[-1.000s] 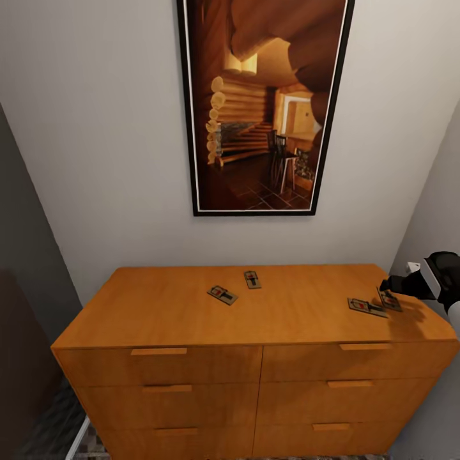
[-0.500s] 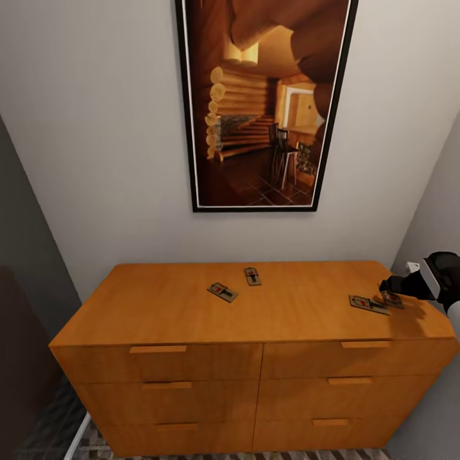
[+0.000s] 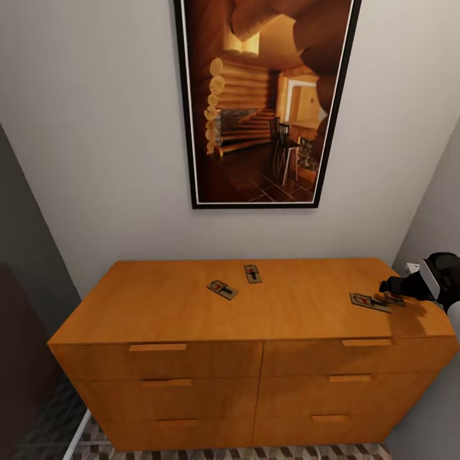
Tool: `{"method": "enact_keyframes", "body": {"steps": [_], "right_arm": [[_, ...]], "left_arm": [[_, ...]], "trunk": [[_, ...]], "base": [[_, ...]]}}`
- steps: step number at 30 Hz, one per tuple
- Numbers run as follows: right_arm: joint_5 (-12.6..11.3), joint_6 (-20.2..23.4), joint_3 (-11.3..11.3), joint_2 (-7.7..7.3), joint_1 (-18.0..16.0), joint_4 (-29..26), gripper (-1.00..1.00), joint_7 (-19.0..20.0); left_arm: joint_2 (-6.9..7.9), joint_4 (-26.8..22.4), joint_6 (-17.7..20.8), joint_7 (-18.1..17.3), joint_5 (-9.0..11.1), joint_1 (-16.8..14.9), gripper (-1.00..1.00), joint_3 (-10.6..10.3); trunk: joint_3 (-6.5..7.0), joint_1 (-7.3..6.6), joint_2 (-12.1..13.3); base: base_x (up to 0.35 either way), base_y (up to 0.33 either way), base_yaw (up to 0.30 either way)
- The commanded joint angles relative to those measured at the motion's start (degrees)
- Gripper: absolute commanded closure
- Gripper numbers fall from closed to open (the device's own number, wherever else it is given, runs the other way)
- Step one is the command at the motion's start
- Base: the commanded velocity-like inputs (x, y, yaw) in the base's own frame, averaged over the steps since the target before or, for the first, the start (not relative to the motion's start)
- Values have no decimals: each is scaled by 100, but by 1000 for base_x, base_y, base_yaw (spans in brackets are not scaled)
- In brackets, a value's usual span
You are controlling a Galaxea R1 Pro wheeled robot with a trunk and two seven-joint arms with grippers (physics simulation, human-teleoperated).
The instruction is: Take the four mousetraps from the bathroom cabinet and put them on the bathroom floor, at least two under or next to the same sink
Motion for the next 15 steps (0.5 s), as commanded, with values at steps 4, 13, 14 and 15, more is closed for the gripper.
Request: {"method": "enact_keyframes", "body": {"steps": [4, 13, 14, 15], "right_arm": [[8, 23, -20, 1, -2, 1, -100, 18], [8, 19, -19, 8, -4, 17, -100, 23], [8, 18, -19, 8, -3, 18, -100, 24], [8, 17, -19, 9, -5, 19, -100, 24]], "left_arm": [[1, 10, -31, -4, -4, -5, -100, 2], [1, 11, -31, -4, -5, -1, -100, 2], [1, 12, -31, -4, -5, -3, -100, 2], [1, 11, -31, -4, -4, -2, -100, 2]], "trunk": [[-10, 0, -3], [-13, 0, -3], [-13, 0, -3], [-14, 0, -3]], "base": [[0, 0, 0], [0, 0, 0], [0, 0, 0], [0, 0, 0]]}}
